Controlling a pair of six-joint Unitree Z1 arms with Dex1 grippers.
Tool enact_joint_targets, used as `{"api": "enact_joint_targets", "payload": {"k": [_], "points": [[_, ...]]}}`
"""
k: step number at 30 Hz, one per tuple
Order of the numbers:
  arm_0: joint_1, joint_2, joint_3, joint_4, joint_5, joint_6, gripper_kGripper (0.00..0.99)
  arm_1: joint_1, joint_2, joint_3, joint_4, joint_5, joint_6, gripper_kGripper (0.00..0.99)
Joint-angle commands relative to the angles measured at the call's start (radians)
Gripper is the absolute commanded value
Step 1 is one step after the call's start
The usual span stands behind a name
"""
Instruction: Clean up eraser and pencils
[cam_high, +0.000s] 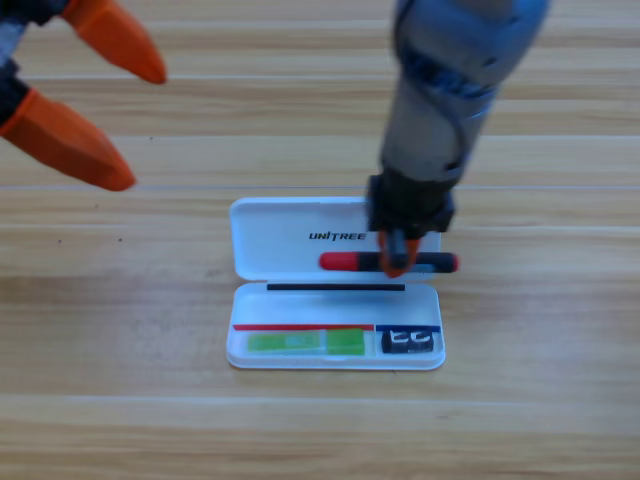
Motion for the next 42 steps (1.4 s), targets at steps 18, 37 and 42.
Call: {"api": "enact_joint_targets", "payload": {"k": [18, 37, 42], "points": [[0.230, 0.043, 0.150, -0.029, -0.092, 0.125, 0.990, 0.066, 0.172, -0.124, 0.059, -0.002, 0.032, 0.000], [0.240, 0.078, 0.146, -0.040, -0.103, 0.125, 0.990, 0.112, -0.144, -0.002, 0.108, 0.142, 0.055, 0.907], [0.300, 0.132, 0.112, -0.048, -0.147, 0.121, 0.990, 0.112, -0.399, 0.159, 0.077, 0.255, 0.057, 0.907]]}}
